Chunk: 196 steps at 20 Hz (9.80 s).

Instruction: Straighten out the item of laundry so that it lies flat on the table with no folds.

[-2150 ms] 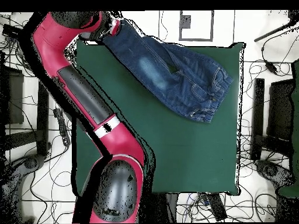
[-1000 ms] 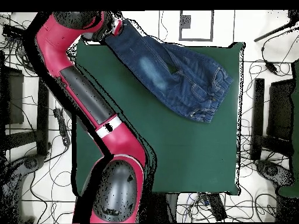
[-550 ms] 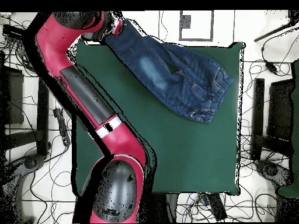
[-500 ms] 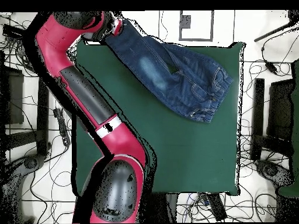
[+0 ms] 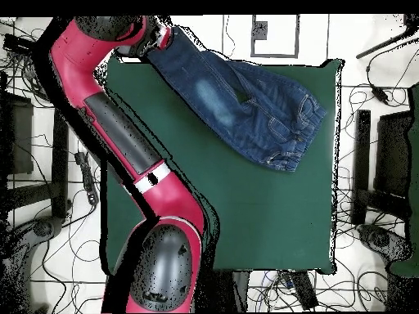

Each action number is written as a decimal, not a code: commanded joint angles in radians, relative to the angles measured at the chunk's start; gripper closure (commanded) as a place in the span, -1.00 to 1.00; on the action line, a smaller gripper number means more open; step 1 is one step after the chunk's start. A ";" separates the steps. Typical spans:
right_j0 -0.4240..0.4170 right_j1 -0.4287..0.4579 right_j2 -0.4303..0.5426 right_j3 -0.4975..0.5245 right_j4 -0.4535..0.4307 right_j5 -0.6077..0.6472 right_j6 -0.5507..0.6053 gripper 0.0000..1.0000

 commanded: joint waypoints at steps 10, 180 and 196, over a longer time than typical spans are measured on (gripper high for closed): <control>0.044 0.002 -0.091 -0.047 0.020 0.081 -0.147 -1.00; -0.600 -0.140 -0.731 1.164 0.230 0.740 1.884 -1.00; -0.582 -0.152 -0.718 1.188 0.338 0.670 1.944 1.00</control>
